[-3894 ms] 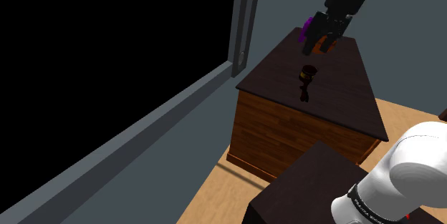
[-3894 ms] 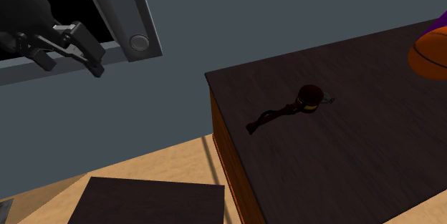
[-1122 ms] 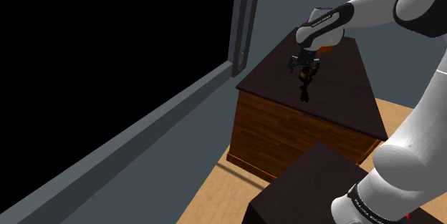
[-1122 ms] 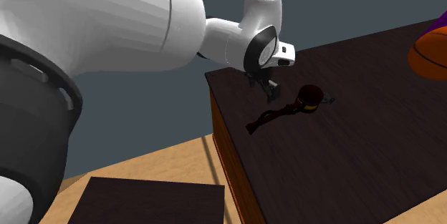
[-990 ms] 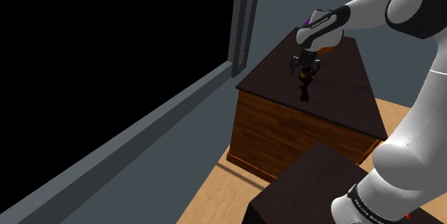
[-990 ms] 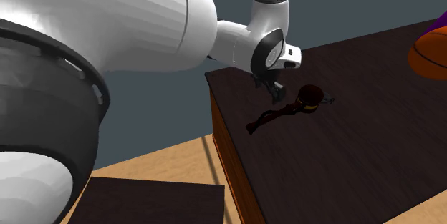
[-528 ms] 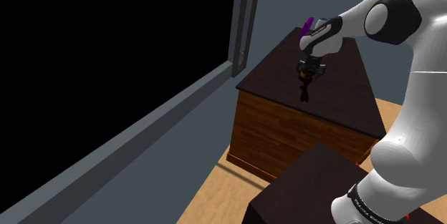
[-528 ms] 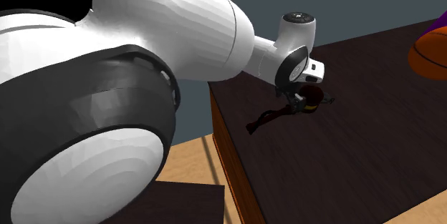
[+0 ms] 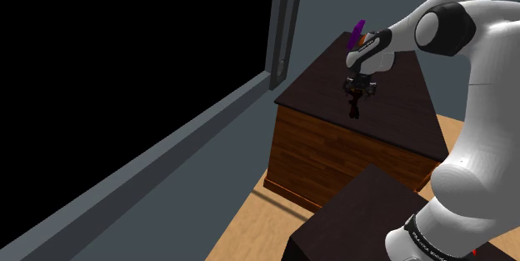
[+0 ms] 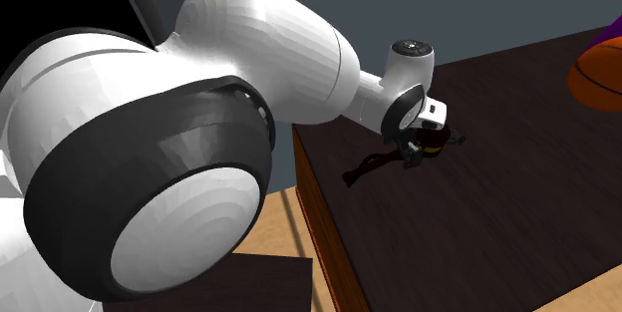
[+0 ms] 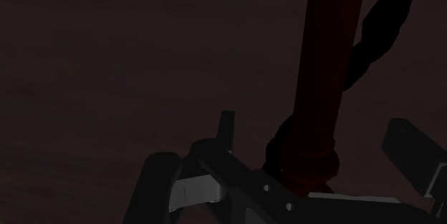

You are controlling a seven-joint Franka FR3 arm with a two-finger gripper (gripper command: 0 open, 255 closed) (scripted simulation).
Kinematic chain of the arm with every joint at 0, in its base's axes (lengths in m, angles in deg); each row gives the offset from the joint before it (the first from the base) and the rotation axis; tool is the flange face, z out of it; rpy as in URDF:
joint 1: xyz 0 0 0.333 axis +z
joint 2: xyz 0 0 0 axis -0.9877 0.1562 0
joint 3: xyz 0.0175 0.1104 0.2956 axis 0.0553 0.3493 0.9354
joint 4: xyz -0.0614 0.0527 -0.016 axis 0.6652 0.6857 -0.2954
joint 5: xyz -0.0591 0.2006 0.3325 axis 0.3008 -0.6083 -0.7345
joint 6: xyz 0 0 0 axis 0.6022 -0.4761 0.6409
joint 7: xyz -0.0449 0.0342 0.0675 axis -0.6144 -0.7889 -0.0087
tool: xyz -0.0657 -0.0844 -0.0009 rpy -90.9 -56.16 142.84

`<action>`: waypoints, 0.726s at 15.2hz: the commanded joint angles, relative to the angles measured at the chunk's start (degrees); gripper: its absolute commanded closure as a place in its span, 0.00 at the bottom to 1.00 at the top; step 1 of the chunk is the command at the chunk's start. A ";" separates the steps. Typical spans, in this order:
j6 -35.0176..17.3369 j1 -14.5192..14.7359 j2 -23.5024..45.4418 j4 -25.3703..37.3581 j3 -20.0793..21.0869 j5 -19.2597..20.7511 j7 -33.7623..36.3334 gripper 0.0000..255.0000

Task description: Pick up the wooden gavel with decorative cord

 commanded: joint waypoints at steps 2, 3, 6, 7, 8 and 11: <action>-0.40 0.00 0.24 -0.13 0.04 -0.04 0.04 1.00; -0.38 -0.02 0.28 -0.07 0.04 -0.05 0.02 1.00; -0.41 -0.04 0.27 -0.11 0.04 -0.05 0.00 1.00; -0.43 -0.03 0.25 -0.16 0.04 -0.05 0.01 1.00; -0.44 -0.02 0.24 -0.17 0.03 -0.04 0.02 1.00; -0.42 -0.05 0.33 -0.06 0.05 -0.07 -0.01 1.00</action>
